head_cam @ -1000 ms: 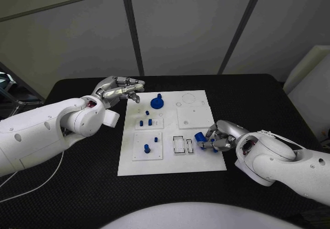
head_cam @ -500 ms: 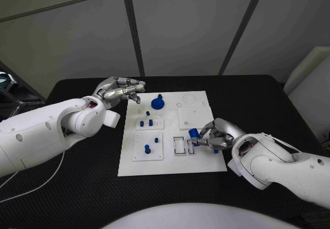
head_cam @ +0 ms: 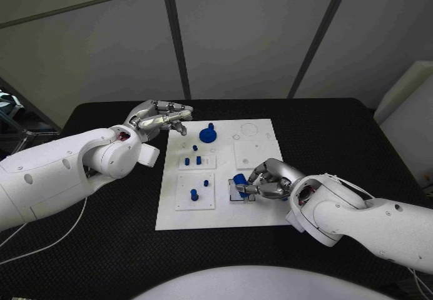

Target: Assemble the parts on the task board

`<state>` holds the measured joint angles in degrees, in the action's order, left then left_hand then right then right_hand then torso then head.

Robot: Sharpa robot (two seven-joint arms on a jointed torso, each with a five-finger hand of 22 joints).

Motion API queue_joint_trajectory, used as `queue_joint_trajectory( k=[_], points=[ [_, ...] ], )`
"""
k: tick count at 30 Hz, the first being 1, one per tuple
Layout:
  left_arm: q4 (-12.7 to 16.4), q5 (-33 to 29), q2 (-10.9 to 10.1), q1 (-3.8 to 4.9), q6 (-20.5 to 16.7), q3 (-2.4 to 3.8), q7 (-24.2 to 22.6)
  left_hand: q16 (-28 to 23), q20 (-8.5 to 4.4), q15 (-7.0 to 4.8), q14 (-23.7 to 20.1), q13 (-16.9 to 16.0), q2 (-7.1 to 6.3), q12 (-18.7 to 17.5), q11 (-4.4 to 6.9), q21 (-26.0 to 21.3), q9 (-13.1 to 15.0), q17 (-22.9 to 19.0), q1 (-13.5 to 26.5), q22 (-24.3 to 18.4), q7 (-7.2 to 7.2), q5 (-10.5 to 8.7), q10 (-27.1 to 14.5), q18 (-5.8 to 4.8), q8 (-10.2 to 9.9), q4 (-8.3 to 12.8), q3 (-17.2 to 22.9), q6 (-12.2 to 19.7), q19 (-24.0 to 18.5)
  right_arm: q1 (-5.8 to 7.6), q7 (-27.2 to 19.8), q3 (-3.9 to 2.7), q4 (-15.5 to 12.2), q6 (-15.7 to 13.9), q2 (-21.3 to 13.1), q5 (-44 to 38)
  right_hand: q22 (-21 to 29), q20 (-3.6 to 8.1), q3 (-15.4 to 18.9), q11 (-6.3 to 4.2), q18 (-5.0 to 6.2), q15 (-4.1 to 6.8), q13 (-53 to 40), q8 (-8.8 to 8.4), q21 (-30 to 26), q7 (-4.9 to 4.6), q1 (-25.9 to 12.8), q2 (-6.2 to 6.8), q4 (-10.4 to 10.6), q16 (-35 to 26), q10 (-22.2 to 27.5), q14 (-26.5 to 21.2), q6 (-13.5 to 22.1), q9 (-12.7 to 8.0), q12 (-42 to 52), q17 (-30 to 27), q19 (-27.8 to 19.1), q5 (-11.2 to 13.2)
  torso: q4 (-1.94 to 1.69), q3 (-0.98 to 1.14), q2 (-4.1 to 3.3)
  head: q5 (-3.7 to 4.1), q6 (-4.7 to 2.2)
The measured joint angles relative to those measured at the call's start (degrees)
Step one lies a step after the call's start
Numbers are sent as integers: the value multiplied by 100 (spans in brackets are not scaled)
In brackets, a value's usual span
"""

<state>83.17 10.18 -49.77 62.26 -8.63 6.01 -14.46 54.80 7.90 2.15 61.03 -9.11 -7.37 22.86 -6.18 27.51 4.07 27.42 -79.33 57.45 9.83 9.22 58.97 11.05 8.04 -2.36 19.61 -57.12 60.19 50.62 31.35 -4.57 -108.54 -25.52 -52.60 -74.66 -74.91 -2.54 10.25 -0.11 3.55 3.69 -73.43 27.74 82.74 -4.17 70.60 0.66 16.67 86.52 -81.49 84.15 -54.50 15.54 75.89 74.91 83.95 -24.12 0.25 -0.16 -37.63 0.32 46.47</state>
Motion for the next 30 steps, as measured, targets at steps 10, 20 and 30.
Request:
queue_joint_trajectory(
  k=[10, 20, 30],
  points=[
    [-1, 0, 3, 0, 17, -1, 4, 0, 0, 0, 0, 0, 0, 0, 0, 0, 0, 0, 0, 0, 0, 0, 0, 0, 0, 0, 0, 0, 0, 0, 46, 0, 109, 271, 95, 23, 0, 35, 105, -21, 0, 22, -1, 47, 0, 64, -126, -9, 10, 0, -20, -22, -101, 70, -53, 0, 8, 78, 6, 4, -1, -21, 15],
    [-4, 0, 4, 0, 44, -1, 7, 0, 0, 0, 0, 0, 0, 0, 0, 0, 0, 1, 0, 1, 0, 0, 0, 0, 0, -1, -1, 0, 0, 3, 91, -1, 151, 322, 144, -25, 0, 43, 284, -49, 0, 63, 44, 133, 0, 51, -647, 286, 17, 0, 10, -21, -89, 226, -203, 0, 0, 1408, 7, 10, -2, -35, 36],
    [-4, 0, 4, 0, 66, -2, 14, 0, 0, 0, 0, 1, 23, 0, -21, -32, 0, -4, 23, -21, 21, 0, -21, 0, 0, -19, -19, 21, -1, 3, 100, -1, 169, 319, 153, -142, 0, 43, 67, -22, 0, 63, 156, 133, -50, 27, -1211, 746, 43, -56, 88, -21, 31, 276, -341, -1, 0, 1866, 8, 9, 2, -33, 40]
  ],
)
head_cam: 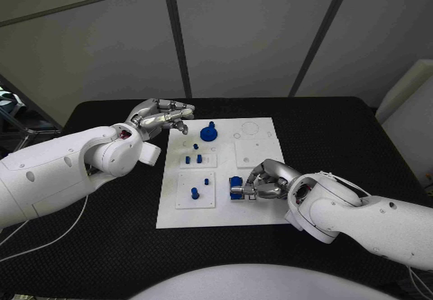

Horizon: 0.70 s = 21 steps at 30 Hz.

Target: Assemble the parts on the task board

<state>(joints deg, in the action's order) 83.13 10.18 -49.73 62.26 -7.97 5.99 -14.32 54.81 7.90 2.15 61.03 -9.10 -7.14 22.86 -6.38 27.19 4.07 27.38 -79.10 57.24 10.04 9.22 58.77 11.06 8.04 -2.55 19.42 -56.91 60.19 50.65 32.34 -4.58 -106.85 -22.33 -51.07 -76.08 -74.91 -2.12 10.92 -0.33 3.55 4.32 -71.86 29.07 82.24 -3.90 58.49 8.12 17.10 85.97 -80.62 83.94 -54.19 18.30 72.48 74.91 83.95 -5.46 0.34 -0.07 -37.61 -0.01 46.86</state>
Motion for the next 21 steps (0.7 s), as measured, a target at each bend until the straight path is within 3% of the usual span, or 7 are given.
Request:
queue_joint_trajectory(
  k=[3, 6, 11, 21],
  points=[
    [0, 0, -1, 0, 4, 0, 2, 0, 0, 0, 0, 0, 0, 0, 0, 0, 0, 0, 0, 0, 0, 0, 0, 0, 0, 0, 0, 0, 0, 0, -13, 0, -15, 9, -8, -40, 0, 0, -108, -8, 0, 0, 0, 0, -17, 0, -42, -55, -12, 0, 8, 0, 0, 25, -27, 0, 0, -99, 2, 0, 1, 1, 1],
    [0, 0, -4, 0, 8, 0, 3, 0, 0, 20, -20, 0, 0, 0, 0, 0, 0, 0, 0, 0, 0, 0, 0, -1, 0, 0, 0, 0, 0, 0, -47, 0, -27, 31, -29, -70, 0, 0, -219, -8, 0, 0, -9, 38, -17, 0, 114, -218, -32, 0, 8, 0, 0, 53, -27, 0, 0, -320, 3, 0, 4, 1, -4],
    [3, 0, -8, 0, 12, 0, 4, 0, 0, 20, -20, 0, 0, 0, 0, 0, 0, 0, 0, 0, 0, 0, 0, 0, 0, 1, 1, 0, 0, 0, -129, 0, -57, 81, -81, -122, 0, 0, -395, -22, 0, 0, -66, 150, -17, 43, 837, -456, -176, 0, -6, 0, -43, 136, -27, 0, 0, -638, 5, 0, 4, 1, -5],
    [4, 0, -10, 0, 19, -1, 9, 0, 0, 20, -20, 1, 0, 0, 20, -23, 0, 1, 0, -7, 21, 0, -20, 0, 0, 1, 1, 21, 0, 16, -265, -18, -86, 142, -65, -331, 1, 40, -424, -51, 0, 41, -110, 304, -17, 96, 1516, -544, -495, 0, -34, 1, -97, 247, -26, 0, 0, -759, 2, -2, 4, 5, 9]
  ],
)
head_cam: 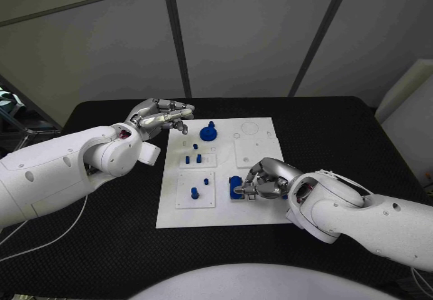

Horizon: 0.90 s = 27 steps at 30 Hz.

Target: Assemble the parts on the task board

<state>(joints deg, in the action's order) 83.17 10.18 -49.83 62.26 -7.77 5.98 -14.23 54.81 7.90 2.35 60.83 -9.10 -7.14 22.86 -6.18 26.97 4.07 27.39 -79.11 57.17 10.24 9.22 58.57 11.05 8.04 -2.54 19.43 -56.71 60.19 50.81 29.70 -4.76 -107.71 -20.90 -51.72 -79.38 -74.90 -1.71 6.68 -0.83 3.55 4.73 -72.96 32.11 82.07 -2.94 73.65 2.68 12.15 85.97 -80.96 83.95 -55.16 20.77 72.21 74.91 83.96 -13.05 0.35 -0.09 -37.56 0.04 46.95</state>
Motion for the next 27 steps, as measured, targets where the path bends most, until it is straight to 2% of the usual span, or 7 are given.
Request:
queue_joint_trajectory(
  k=[8, 25, 27],
  points=[
    [0, 0, -8, 0, 3, 0, 4, 0, 0, 0, 0, 0, 0, 0, 0, 0, 0, -5, 0, 0, 0, 0, 0, 0, 0, 0, 0, 0, 0, -8, 53, 14, 26, -1, 0, -236, 0, 39, -44, -30, 0, 1, -55, 66, 0, 29, 295, -60, -122, 0, -30, 2, -29, 45, 1, 0, 2, -26, -4, -2, -4, -2, 13],
    [-1, 0, -15, 0, 6, -1, 11, 0, 0, 0, 0, -4, 23, 0, 0, 0, 0, -4, -23, -6, 0, 0, 0, 0, 0, -15, -15, 0, 0, -14, 49, 17, 51, 15, -46, -375, 0, 39, 39, -65, 0, 20, -42, 95, 0, 27, 319, -84, -165, -17, -40, 21, -27, 59, 1, 0, 1, -4, -3, -1, -4, -12, 48],
    [-2, 0, -19, 0, 6, -1, 11, 0, 0, 0, 0, -4, 22, 0, 0, 0, 0, -4, -23, -5, 0, 0, 0, 0, 0, -15, -15, 0, 0, -14, 13, 17, 29, -41, -109, -373, 0, 39, 60, -70, 0, 19, -42, 87, -49, -7, 319, -83, -144, -74, -6, 21, 65, 54, -67, -1, 1, -4, -3, 0, -2, -12, 41]
  ],
)
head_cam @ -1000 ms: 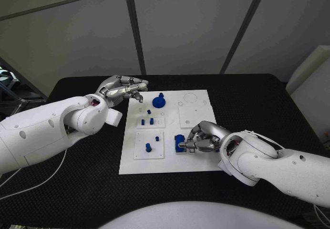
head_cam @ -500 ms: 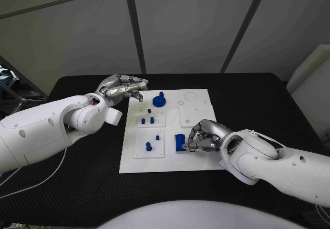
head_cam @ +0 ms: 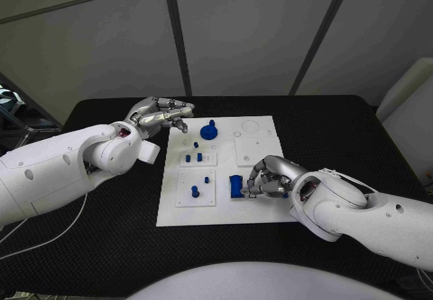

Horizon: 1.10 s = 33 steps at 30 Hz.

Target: Assemble the parts on the task board

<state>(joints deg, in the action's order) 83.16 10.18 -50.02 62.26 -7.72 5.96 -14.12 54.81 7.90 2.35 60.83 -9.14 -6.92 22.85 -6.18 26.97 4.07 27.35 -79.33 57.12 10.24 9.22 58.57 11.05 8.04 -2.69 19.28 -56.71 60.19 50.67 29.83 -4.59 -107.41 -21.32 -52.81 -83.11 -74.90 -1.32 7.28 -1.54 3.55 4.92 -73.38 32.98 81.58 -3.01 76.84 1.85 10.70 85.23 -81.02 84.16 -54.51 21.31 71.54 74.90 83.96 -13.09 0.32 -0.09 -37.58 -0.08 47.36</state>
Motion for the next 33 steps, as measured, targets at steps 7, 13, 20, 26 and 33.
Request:
queue_joint_trajectory(
  k=[7, 13, 20, 26, 33],
  points=[
    [-1, 0, -6, 0, 1, -1, 2, 0, 0, 0, 0, 0, 0, 0, 0, 0, 0, 0, 0, 0, 0, 0, 0, 0, 0, 0, 0, 0, 0, 9, -260, -8, -108, -278, -527, 174, 0, -52, 51, 164, 0, -63, 222, -569, -128, -146, 113, -113, 52, -104, 183, -2, 181, -279, -370, 0, -52, -186, 14, 5, 8, 19, -31],
    [-2, 0, -6, 0, 0, -1, 3, 0, 0, 0, 0, 1, 0, 0, 0, 0, 0, 1, 0, 0, 0, 0, 0, 0, 0, 0, 0, 0, 0, 98, -501, -34, -184, -371, -1088, 282, 0, -95, 162, 184, 0, -96, 409, -1259, -154, -222, 166, -166, 162, -126, 202, -11, -87, -599, -445, 3, -52, -262, 25, 3, 20, 100, -66],
    [-3, 0, 2, 0, -1, -4, 3, 0, 0, 0, 0, 1, 0, 0, 0, 0, 0, 1, 0, 1, 0, 0, 0, 0, 0, 0, 0, 0, 0, 112, -584, -34, -200, -351, -1407, 151, 0, -114, 250, 214, 0, -105, 349, -1503, -154, -201, 166, -166, 251, -126, 166, -2, -356, -719, -456, 4, -32, -352, 38, 9, 21, 230, -110],
    [-16, 0, 15, -1, 0, -10, 4, 0, 0, 0, 0, 1, 0, 0, 0, 0, 0, 1, 0, 1, 0, 0, 0, 0, 0, 0, 0, 0, 0, 111, -526, -32, -154, -280, -1440, -47, -3, -114, 336, 163, 1, -104, 344, -1539, -154, -142, 165, -165, 336, -126, 116, -2, -560, -707, -450, 4, -32, -468, 39, 14, 20, 313, -130],
    [-20, 0, 20, -1, 1, -14, 4, 0, 0, 0, 0, 1, 0, 0, 0, 0, 0, 1, 0, 1, 0, 0, 0, 0, 0, 0, 0, 0, 0, 102, -366, -30, -92, -58, -1349, -257, -4, -92, 440, 153, 0, -104, 334, -1569, -154, -123, 73, -73, 440, -126, 106, -2, -641, -665, -443, 3, -9, -472, 23, 4, 14, 331, -137]
  ],
)
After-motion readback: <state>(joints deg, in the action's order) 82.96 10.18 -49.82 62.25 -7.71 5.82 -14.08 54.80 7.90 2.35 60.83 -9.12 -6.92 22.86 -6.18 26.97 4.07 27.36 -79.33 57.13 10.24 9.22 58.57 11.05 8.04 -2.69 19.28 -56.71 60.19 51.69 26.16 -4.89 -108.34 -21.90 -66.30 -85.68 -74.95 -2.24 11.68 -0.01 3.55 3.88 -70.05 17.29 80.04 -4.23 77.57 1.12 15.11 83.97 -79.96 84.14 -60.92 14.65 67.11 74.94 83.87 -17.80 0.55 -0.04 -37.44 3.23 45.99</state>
